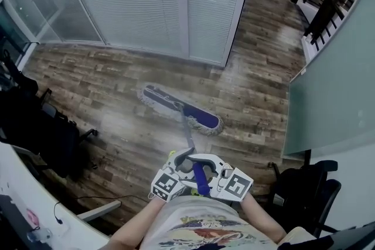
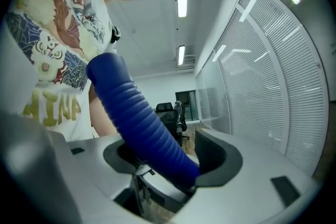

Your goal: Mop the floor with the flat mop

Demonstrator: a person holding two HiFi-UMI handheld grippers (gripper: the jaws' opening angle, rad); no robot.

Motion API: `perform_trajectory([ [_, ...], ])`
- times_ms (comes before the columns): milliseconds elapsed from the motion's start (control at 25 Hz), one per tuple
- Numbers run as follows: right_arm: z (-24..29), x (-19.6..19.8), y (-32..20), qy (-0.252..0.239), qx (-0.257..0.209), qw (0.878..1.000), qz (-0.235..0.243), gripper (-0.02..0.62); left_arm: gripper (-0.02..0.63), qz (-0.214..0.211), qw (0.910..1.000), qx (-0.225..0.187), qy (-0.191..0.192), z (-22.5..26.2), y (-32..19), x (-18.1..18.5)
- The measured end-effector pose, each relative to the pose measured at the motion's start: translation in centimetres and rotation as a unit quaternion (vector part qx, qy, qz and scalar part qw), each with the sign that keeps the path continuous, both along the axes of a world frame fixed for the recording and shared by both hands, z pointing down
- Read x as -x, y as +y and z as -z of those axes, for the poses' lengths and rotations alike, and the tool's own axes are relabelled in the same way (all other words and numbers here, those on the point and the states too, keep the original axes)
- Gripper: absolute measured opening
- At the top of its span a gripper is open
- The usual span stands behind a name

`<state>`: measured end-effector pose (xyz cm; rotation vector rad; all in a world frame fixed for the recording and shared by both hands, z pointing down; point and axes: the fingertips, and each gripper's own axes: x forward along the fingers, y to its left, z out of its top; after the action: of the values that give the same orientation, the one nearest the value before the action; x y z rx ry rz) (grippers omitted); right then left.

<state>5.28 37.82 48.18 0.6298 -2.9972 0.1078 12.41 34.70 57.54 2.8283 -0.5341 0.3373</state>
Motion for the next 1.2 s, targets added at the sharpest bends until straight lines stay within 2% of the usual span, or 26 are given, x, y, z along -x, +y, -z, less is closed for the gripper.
perform_trajectory([
  [160,0.4,-0.1,-2.3,0.014,-0.015,1.0,0.0,0.25,0.207,0.001,0.9997,-0.004,0.022,1.0,-2.1,-0.1],
  [280,1.0,-0.2,-5.3,0.005,-0.021,1.0,-0.014,0.249,0.206,-0.01,0.9994,-0.012,0.032,1.5,-4.8,-0.2],
  [520,-1.0,1.0,-11.3,0.048,0.003,0.999,0.012,0.249,0.209,-0.04,0.9989,-0.009,0.021,0.1,-11.1,0.6],
  [840,-0.5,2.5,-29.2,0.02,-0.02,0.999,-0.039,0.249,0.212,-0.019,0.9985,-0.009,0.051,0.3,-28.5,2.1],
  [1120,-4.0,2.4,-42.3,0.073,0.004,0.996,-0.056,0.249,0.213,-0.04,0.9986,-0.016,0.03,-2.3,-41.5,1.9],
  [1200,-5.0,2.7,-45.4,0.074,0.009,0.995,-0.061,0.249,0.213,-0.04,0.9988,-0.018,0.021,-3.3,-44.7,2.1],
])
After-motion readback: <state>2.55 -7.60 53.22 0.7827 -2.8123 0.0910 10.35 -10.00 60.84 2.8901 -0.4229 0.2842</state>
